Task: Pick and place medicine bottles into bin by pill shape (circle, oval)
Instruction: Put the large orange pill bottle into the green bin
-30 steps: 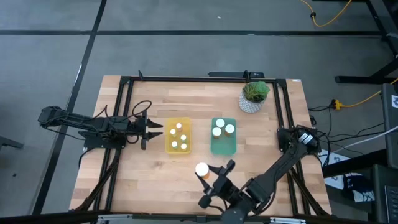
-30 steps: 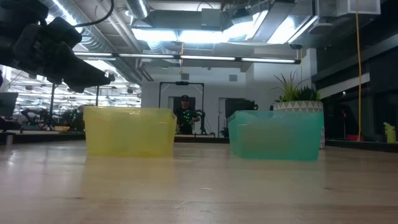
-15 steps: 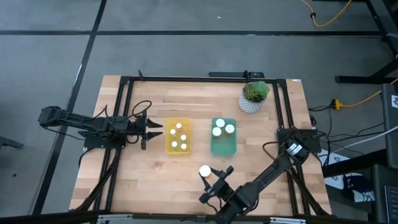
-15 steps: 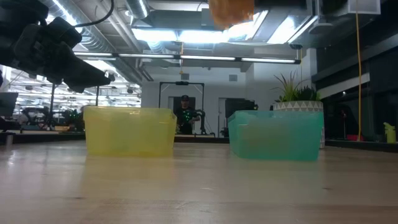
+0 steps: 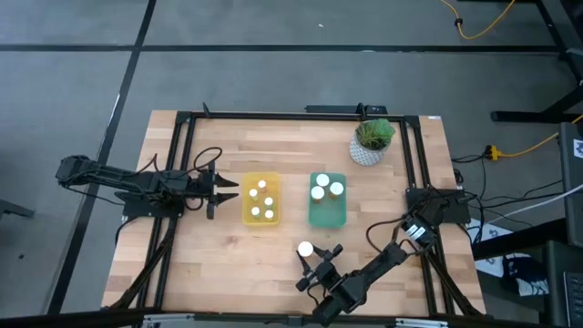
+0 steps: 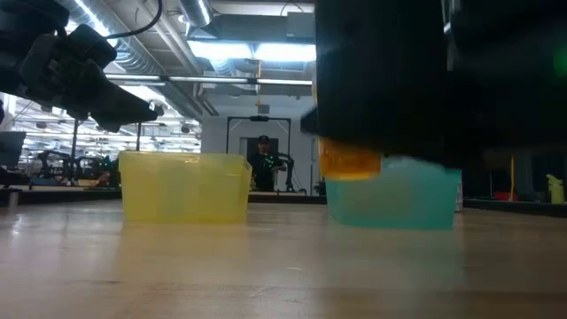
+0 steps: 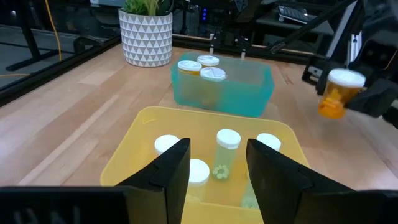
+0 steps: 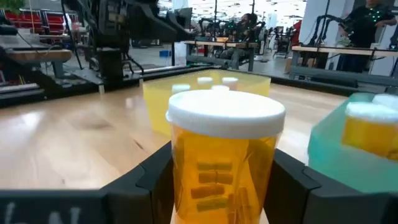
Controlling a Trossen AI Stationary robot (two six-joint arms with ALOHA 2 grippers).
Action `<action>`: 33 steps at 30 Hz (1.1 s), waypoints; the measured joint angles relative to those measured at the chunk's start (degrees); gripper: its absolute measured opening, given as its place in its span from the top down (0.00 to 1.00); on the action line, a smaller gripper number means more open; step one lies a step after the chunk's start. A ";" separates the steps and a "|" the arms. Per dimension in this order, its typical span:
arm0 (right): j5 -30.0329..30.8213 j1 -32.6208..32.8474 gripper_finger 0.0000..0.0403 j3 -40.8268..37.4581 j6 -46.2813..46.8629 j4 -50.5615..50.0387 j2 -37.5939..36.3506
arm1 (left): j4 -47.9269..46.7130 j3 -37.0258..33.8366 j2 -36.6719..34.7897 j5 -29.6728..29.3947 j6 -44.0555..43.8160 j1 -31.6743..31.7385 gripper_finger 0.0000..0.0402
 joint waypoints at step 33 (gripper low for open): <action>-0.27 -6.93 0.54 -0.01 -2.10 6.81 2.19 | 0.02 -0.02 0.00 0.00 0.00 -0.01 0.63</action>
